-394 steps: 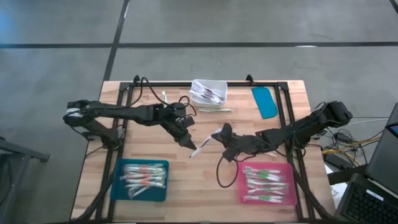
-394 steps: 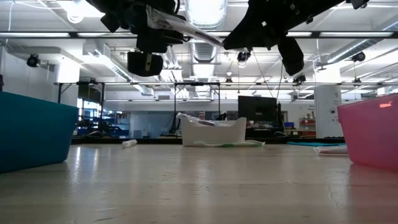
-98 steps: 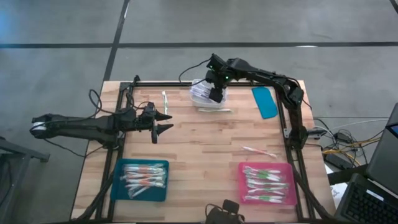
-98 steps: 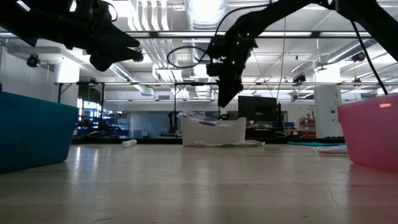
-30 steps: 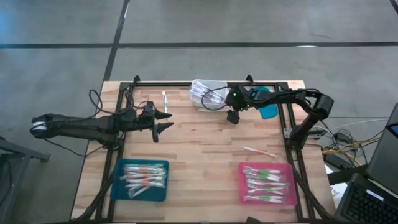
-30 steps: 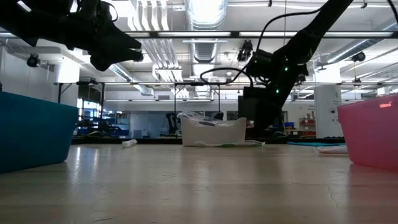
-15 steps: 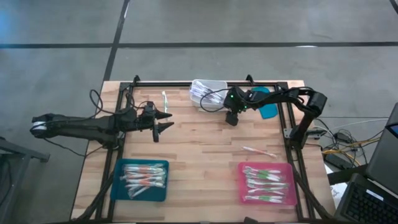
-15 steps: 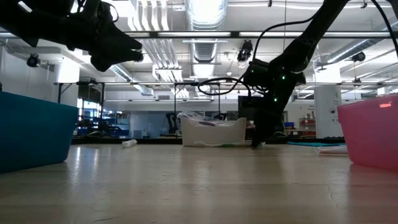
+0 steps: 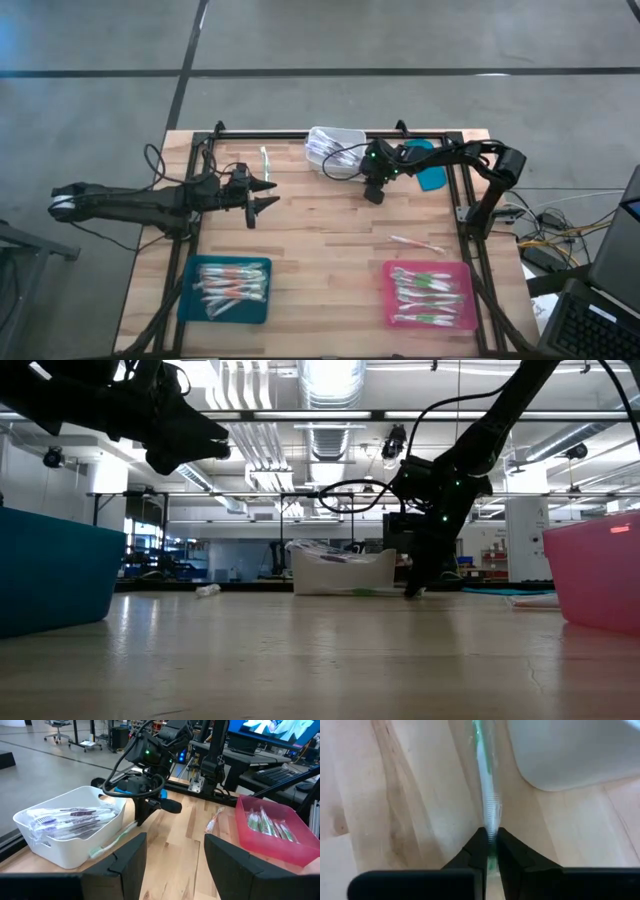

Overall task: Pick & Place Toothbrushes
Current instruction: Put the green toothbrush into the pink bin

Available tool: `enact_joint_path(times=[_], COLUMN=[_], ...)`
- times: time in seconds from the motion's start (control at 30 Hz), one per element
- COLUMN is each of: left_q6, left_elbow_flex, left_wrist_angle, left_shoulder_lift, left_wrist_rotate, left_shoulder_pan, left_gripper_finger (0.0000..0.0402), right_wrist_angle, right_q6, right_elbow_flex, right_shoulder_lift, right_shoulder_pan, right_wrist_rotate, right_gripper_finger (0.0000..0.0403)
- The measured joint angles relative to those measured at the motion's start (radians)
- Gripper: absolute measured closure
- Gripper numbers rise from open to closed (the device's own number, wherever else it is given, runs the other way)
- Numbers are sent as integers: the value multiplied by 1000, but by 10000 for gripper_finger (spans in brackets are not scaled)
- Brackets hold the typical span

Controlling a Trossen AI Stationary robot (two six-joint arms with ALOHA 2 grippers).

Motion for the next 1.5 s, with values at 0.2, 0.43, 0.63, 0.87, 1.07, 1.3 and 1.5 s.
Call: enact_joint_path(times=[0.2,0.43,0.63,0.87,1.07,1.3,1.5], left_q6=[0,0,-1,-2,-2,-3,-3], left_elbow_flex=[0,0,0,0,0,0,0], left_wrist_angle=[0,0,0,4,9,8,8], left_shoulder_lift=[0,0,0,0,0,0,0], left_wrist_rotate=[0,0,0,0,0,0,0], left_shoulder_pan=[0,0,0,0,0,0,0], left_gripper_finger=[200,200,200,200,200,200,200], right_wrist_angle=[-27,-136,-223,-378,-445,-496,-597], right_q6=[18,16,35,106,234,425,642], right_elbow_flex=[-1,-1,-1,-1,-1,-1,-2], right_shoulder_lift=[-11,-63,-168,-351,-526,-688,-765], right_shoulder_pan=[0,23,68,166,271,425,606], right_wrist_rotate=[-56,-97,-128,-161,-162,-159,-88], right_gripper_finger=[383,387,388,389,389,389,389])
